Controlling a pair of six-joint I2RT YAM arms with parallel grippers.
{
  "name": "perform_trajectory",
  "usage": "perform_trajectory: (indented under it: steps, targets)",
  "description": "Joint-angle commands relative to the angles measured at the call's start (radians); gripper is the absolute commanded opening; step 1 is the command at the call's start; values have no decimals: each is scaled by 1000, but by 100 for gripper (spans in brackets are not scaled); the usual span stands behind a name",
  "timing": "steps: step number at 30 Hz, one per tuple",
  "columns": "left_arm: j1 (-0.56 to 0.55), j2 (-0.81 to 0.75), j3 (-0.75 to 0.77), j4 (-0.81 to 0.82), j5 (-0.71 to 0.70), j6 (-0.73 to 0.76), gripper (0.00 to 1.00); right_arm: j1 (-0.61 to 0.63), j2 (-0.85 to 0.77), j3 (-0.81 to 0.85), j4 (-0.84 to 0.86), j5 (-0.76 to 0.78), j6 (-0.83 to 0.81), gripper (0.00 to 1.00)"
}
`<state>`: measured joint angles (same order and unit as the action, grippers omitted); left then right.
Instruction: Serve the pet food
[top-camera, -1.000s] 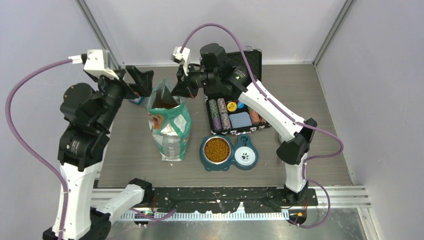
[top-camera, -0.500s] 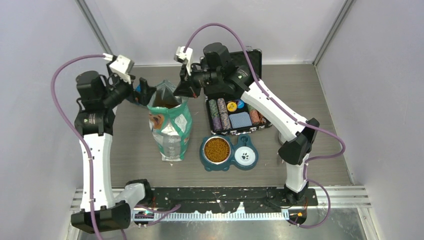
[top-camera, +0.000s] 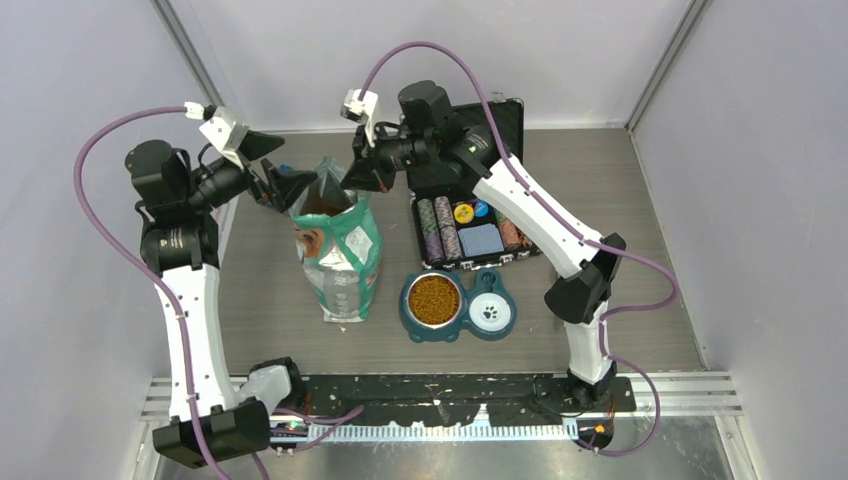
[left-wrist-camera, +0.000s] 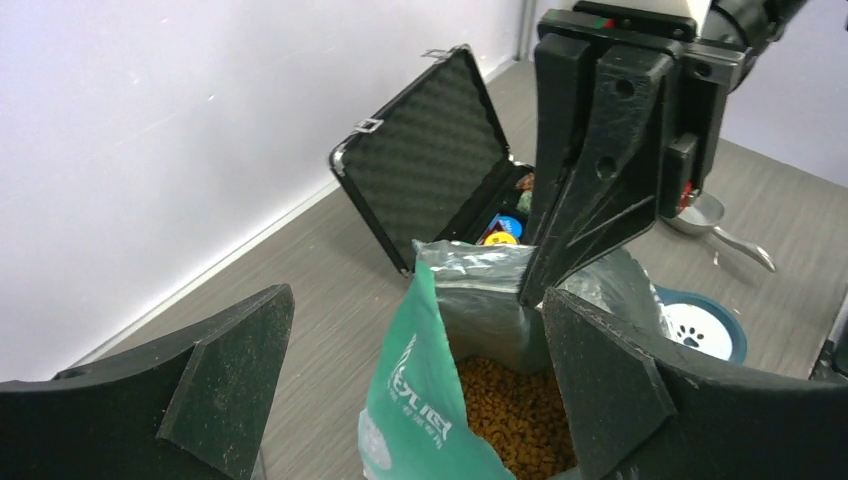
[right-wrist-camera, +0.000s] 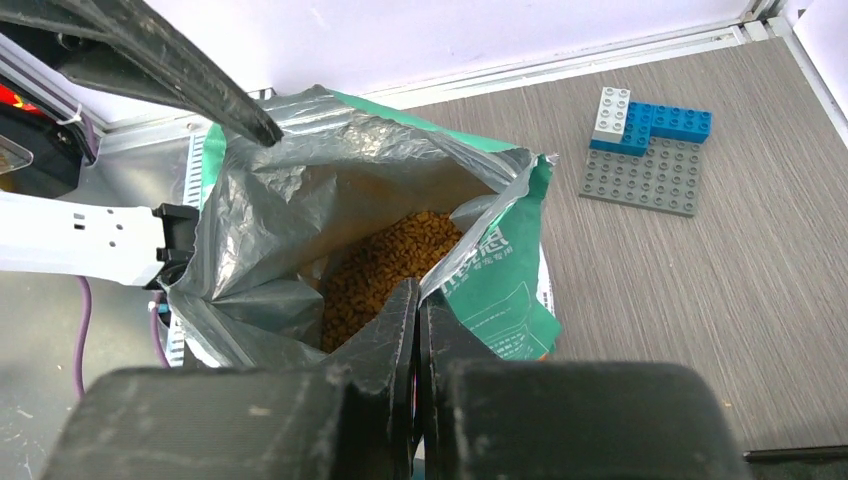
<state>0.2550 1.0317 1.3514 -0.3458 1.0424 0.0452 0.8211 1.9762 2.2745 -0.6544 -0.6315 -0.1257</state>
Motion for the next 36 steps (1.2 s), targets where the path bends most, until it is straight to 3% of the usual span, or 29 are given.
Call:
perform_trajectory:
  steps: [1,6,10,14,25,28,29,33,35,36]
  targets:
    - [-15,64,55,-26,117,69,99,16,-4,91,94,-40,19,5]
    - [-111,139,157,-331,-44,329,99,30,-11,96,96,-39,21,5]
    - [-114,153,141,-317,-122,353,97,33,-11,90,92,-34,25,5]
    - [-114,184,162,-410,-112,467,95,33,-10,89,77,-34,26,5]
    - [-215,281,203,-421,-123,467,79,39,-3,98,36,-25,-5,5]
    - [-230,302,216,-410,-106,458,67,40,-5,97,28,-17,-5,5]
    - [-230,308,224,-408,-99,448,58,39,-10,95,28,-15,-4,5]
    - [-230,313,247,-412,-44,413,5,39,-34,67,26,18,5,5]
    - [-234,298,240,-336,-65,278,0,40,-51,53,24,56,16,5]
    - [-240,281,236,-289,-126,189,0,40,-57,48,25,77,37,11]
